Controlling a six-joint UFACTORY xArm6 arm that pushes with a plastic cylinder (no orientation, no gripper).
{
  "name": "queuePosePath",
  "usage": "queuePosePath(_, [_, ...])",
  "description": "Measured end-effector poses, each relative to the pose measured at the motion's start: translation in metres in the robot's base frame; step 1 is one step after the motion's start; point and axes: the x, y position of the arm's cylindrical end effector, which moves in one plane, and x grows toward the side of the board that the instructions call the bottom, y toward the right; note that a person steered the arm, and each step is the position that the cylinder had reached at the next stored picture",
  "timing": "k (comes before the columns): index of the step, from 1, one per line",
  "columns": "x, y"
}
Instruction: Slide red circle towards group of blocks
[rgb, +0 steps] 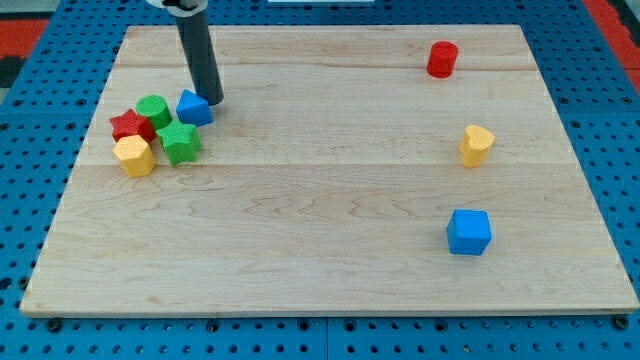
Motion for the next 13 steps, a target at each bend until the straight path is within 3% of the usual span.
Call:
queuePosePath(1, [0.000, 0.044])
queuePosePath(3, [-0.004, 0.280])
queuePosePath(4, [-0.045, 0.375])
queuePosePath(5, [-0.096, 0.391])
queuePosePath(6, [-0.098, 0.299])
queuePosePath(7, [-0.052, 0.191])
queuePosePath(8, [-0.081, 0.245])
queuePosePath(9, [-0.085, 0.304])
queuePosePath(10, [-0.027, 0.292])
queuePosePath(11, [-0.054, 0.219])
queuePosePath(12, [-0.062, 0.268])
queuePosePath(13, [-0.091, 0.230])
